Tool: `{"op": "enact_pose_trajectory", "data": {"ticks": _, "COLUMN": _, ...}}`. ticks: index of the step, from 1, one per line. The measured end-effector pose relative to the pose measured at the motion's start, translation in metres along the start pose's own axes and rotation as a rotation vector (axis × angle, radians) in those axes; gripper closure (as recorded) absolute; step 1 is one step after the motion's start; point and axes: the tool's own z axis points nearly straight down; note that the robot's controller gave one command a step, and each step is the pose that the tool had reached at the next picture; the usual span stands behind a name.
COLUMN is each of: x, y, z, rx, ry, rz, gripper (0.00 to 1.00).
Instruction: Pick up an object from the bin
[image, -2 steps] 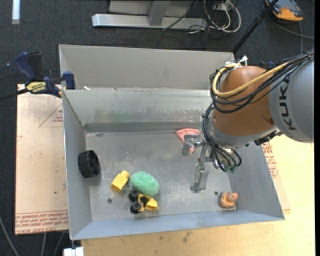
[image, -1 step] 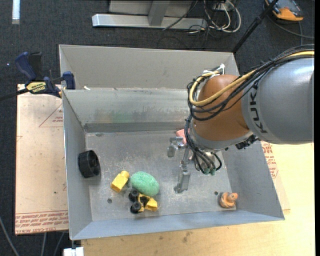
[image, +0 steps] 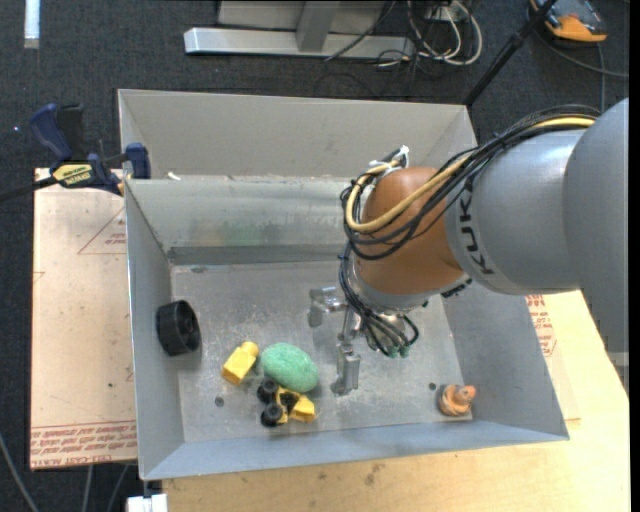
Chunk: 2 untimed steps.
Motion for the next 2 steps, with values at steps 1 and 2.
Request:
{"op": "enact_pose_trajectory", "data": {"ticks": 1, "x": 0.000, "y": 0.012, "z": 0.015, "rx": 0.000, "ry": 0.001, "rz": -0.208, "gripper": 0.00}}
{"op": "enact_pose_trajectory", "data": {"ticks": 2, "x": -0.008, "y": 0.043, "z": 0.028, "rx": 0.000, "ry": -0.002, "rz": -0.012, "gripper": 0.00}}
